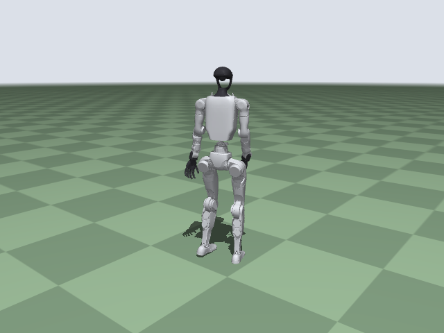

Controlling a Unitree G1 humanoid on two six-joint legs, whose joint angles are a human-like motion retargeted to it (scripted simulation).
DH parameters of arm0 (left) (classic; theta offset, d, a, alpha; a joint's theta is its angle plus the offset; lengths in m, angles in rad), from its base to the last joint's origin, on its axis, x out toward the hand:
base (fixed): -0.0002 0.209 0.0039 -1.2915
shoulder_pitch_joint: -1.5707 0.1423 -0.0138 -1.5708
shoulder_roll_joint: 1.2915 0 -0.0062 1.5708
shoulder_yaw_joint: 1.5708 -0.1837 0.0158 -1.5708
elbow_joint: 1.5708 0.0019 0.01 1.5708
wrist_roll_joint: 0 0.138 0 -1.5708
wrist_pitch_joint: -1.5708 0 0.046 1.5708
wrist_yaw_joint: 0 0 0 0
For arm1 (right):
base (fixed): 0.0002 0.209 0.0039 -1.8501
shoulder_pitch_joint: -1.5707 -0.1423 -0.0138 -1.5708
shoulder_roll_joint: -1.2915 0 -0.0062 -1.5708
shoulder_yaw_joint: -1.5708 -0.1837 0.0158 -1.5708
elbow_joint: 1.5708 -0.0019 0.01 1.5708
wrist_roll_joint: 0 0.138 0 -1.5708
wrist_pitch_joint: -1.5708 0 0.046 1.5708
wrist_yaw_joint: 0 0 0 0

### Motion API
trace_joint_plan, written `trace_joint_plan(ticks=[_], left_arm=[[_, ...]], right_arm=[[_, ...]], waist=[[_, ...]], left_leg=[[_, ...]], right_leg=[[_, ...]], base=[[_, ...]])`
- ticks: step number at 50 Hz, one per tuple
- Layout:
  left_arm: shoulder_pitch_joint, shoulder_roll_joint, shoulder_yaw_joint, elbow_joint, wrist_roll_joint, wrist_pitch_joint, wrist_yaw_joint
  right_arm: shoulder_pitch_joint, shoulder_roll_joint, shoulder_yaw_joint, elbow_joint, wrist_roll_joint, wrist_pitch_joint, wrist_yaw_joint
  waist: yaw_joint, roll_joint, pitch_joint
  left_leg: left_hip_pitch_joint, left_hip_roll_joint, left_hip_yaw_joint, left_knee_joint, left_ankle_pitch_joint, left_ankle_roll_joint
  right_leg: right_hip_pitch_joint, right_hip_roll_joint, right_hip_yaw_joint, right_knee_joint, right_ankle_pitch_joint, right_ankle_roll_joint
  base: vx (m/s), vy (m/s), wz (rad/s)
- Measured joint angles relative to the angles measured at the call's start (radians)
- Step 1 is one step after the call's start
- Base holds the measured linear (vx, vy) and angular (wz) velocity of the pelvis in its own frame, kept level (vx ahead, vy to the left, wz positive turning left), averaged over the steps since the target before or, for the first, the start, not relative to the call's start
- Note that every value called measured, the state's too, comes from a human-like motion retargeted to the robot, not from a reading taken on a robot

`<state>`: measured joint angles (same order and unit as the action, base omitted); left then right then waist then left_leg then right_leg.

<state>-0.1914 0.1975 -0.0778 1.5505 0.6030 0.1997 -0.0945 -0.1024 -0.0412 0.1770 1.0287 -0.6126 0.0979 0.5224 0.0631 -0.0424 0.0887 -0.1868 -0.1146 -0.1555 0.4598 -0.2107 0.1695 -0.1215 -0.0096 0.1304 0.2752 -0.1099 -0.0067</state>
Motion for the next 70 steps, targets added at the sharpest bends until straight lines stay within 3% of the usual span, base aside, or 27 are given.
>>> trace_joint_plan(ticks=[2, 4, 6, 10, 15, 18, 21, 23, 25, 27, 30, 31, 34, 40, 43, 47, 50, 53, 55, 60, 63, 65, 67, 70], left_arm=[[0.002, -0.014, -0.046, -0.036, 0.034, 0.000, 0.011], [-0.004, -0.017, -0.068, -0.087, 0.072, -0.004, 0.002], [-0.022, -0.010, -0.083, -0.130, 0.094, -0.024, -0.014], [-0.048, -0.015, -0.062, -0.170, 0.104, -0.047, 0.002], [-0.032, -0.066, 0.007, -0.162, -0.003, -0.050, 0.042], [-0.002, -0.085, 0.076, -0.170, -0.068, -0.067, 0.032], [0.050, -0.096, 0.125, -0.194, -0.083, -0.085, 0.015], [0.087, -0.097, 0.137, -0.207, -0.067, -0.100, 0.005], [0.126, -0.099, 0.146, -0.211, -0.040, -0.114, 0.006], [0.166, -0.095, 0.158, -0.211, -0.005, -0.118, 0.015], [0.210, -0.083, 0.163, -0.191, 0.035, -0.101, 0.055], [0.217, -0.080, 0.163, -0.177, 0.045, -0.091, 0.069], [0.229, -0.080, 0.159, -0.125, 0.074, -0.061, 0.084], [0.224, -0.095, 0.163, -0.076, 0.115, -0.007, -0.048], [0.234, -0.099, 0.162, -0.063, 0.115, 0.014, -0.087], [0.221, -0.106, 0.137, -0.054, 0.124, 0.030, -0.096], [0.203, -0.119, 0.106, -0.064, 0.117, 0.036, -0.078], [0.166, -0.127, 0.063, -0.080, 0.094, 0.046, -0.063], [0.126, -0.143, 0.038, -0.101, 0.089, 0.046, -0.053], [0.011, -0.148, -0.009, -0.229, 0.096, -0.001, -0.099], [-0.034, -0.134, -0.022, -0.309, 0.064, -0.062, -0.110], [-0.063, -0.119, 0.008, -0.329, 0.038, -0.123, -0.066], [-0.077, -0.118, 0.026, -0.315, -0.012, -0.154, 0.025], [-0.070, -0.144, 0.063, -0.271, -0.081, -0.127, 0.108]], right_arm=[[0.033, -0.016, -0.010, 0.010, -0.009, 0.026, -0.020], [0.052, -0.040, -0.041, 0.023, -0.049, 0.076, -0.033], [0.063, -0.070, -0.085, 0.056, -0.079, 0.124, -0.049], [0.099, -0.144, -0.168, 0.180, -0.008, 0.182, -0.051], [0.114, -0.220, -0.274, 0.346, 0.026, 0.235, -0.065], [0.112, -0.228, -0.295, 0.378, 0.031, 0.266, -0.191], [0.127, -0.177, -0.319, 0.383, 0.132, 0.231, -0.498], [0.134, -0.129, -0.328, 0.392, 0.242, 0.175, -0.700], [0.135, -0.086, -0.323, 0.391, 0.298, 0.121, -0.766], [0.120, -0.046, -0.290, 0.394, 0.298, 0.108, -0.726], [0.086, -0.004, -0.237, 0.365, 0.249, 0.119, -0.626], [0.077, 0.001, -0.211, 0.341, 0.238, 0.106, -0.597], [0.062, 0.001, -0.151, 0.267, 0.212, 0.073, -0.547], [0.005, -0.020, -0.125, 0.149, 0.163, 0.066, -0.453], [-0.009, -0.020, -0.115, 0.142, 0.164, 0.081, -0.413], [0.018, -0.023, -0.145, 0.128, 0.150, 0.093, -0.372], [0.058, -0.028, -0.172, 0.152, 0.178, 0.097, -0.389], [0.101, -0.042, -0.184, 0.215, 0.217, 0.115, -0.404], [0.121, -0.061, -0.204, 0.281, 0.222, 0.131, -0.397], [0.147, -0.094, -0.251, 0.479, 0.246, 0.185, -0.393], [0.182, -0.114, -0.263, 0.571, 0.235, 0.183, -0.330], [0.196, -0.119, -0.261, 0.611, 0.214, 0.187, -0.307], [0.214, -0.120, -0.256, 0.639, 0.225, 0.191, -0.321], [0.234, -0.120, -0.254, 0.667, 0.234, 0.189, -0.315]], waist=[[-0.071, 0.011, -0.018], [-0.124, 0.017, -0.020], [-0.146, 0.019, -0.017], [-0.084, 0.022, -0.041], [0.032, 0.038, -0.071], [0.031, 0.052, -0.081], [0.027, 0.066, -0.095], [0.038, 0.060, -0.099], [0.051, 0.046, -0.103], [0.041, 0.018, -0.093], [0.006, -0.007, -0.074], [0.000, -0.019, -0.062], [0.023, -0.043, -0.047], [0.110, -0.038, -0.016], [0.075, -0.059, -0.020], [0.038, -0.049, -0.034], [0.005, -0.022, -0.047], [-0.013, 0.004, -0.043], [-0.037, 0.025, -0.041], [-0.005, 0.045, -0.005], [0.019, 0.057, -0.016], [0.005, 0.057, -0.010], [0.011, 0.065, 0.008], [0.018, 0.066, 0.021]], left_leg=[[0.019, 0.015, 0.077, -0.041, -0.004, 0.054], [0.022, 0.034, 0.150, -0.067, 0.016, 0.042], [0.040, 0.063, 0.264, -0.102, 0.035, 0.026], [0.088, 0.083, 0.474, -0.199, 0.046, 0.068], [0.165, 0.105, 0.683, -0.288, 0.035, 0.075], [0.178, 0.113, 0.751, -0.298, 0.016, 0.079], [0.177, 0.112, 0.805, -0.294, -0.005, 0.087], [0.178, 0.104, 0.855, -0.290, -0.018, 0.090], [0.180, 0.091, 0.914, -0.293, -0.025, 0.089], [0.189, 0.065, 0.957, -0.301, -0.022, 0.083], [0.175, 0.066, 1.000, -0.277, 0.000, 0.060], [0.167, 0.073, 1.009, -0.252, 0.011, 0.061], [0.114, 0.088, 0.915, -0.172, 0.074, 0.085], [0.007, 0.036, 0.407, -0.032, 0.068, -0.027], [0.054, -0.019, 0.359, -0.019, 0.025, 0.069], [0.115, -0.079, 0.278, -0.046, 0.047, 0.089], [0.185, -0.081, 0.270, -0.156, 0.048, 0.092], [0.243, -0.028, 0.331, -0.207, -0.030, 0.092], [0.237, -0.034, 0.283, -0.215, -0.022, 0.092], [0.240, -0.007, 0.326, -0.231, -0.022, 0.092], [0.249, 0.007, 0.339, -0.265, -0.016, 0.092], [0.259, 0.011, 0.359, -0.285, -0.010, 0.092], [0.290, 0.020, 0.401, -0.306, -0.007, 0.092], [0.327, 0.024, 0.454, -0.317, -0.012, 0.092]], right_leg=[[-0.025, 0.011, 0.053, -0.007, 0.028, 0.038], [-0.056, 0.008, 0.077, -0.017, 0.069, 0.089], [-0.087, -0.043, -0.053, -0.032, 0.089, 0.136], [-0.072, -0.120, -0.550, -0.027, -0.021, 0.056], [0.012, -0.104, -0.767, 0.105, -0.069, 0.073], [0.091, -0.096, -0.850, 0.148, -0.044, 0.093], [0.205, -0.081, -0.962, 0.109, 0.009, 0.056], [0.270, -0.071, -0.988, 0.043, 0.028, 0.074], [0.305, -0.067, -0.990, -0.036, -0.029, 0.098], [0.267, -0.057, -0.808, -0.102, -0.082, 0.083], [0.268, -0.051, -0.857, -0.192, -0.132, 0.019], [0.264, -0.058, -0.812, -0.212, -0.120, 0.025], [0.251, -0.073, -0.772, -0.267, -0.084, 0.031], [0.177, -0.062, -0.617, -0.272, -0.039, -0.005], [0.167, -0.087, -0.582, -0.267, -0.029, 0.007], [0.158, -0.082, -0.557, -0.264, -0.022, 0.030], [0.158, -0.049, -0.556, -0.264, -0.023, 0.038], [0.172, 0.012, -0.505, -0.259, -0.033, 0.001], [0.165, 0.023, -0.518, -0.253, -0.024, -0.017], [0.096, 0.001, -0.502, -0.125, -0.031, -0.004], [-0.017, 0.005, -0.457, 0.045, -0.008, 0.004], [-0.066, 0.006, -0.475, 0.132, 0.018, 0.009], [-0.072, 0.007, -0.533, 0.180, -0.031, -0.032], [-0.051, 0.009, -0.627, 0.165, -0.108, -0.071]], base=[[0.00, 0.38, -1.60], [-0.16, 0.36, -2.25], [-0.26, 0.35, -2.83], [-0.19, 0.27, -3.39], [-0.15, 0.08, -3.31], [-0.17, -0.05, -2.78], [-0.10, -0.09, -2.53], [-0.15, -0.16, -2.24], [-0.17, -0.23, -1.97], [-0.22, -0.30, -1.54], [-0.29, -0.23, -0.88], [-0.31, -0.22, -0.72], [-0.27, -0.18, -1.04], [-0.23, -0.08, -1.29], [-0.08, -0.04, -0.63], [-0.03, 0.02, -0.37], [0.00, 0.02, -0.32], [0.06, -0.08, -0.54], [-0.08, 0.15, -0.17], [-0.13, 0.09, -0.74], [0.05, 0.09, -0.85], [-0.01, -0.01, -0.66], [0.07, 0.03, -0.76], [0.22, 0.04, -0.49]])
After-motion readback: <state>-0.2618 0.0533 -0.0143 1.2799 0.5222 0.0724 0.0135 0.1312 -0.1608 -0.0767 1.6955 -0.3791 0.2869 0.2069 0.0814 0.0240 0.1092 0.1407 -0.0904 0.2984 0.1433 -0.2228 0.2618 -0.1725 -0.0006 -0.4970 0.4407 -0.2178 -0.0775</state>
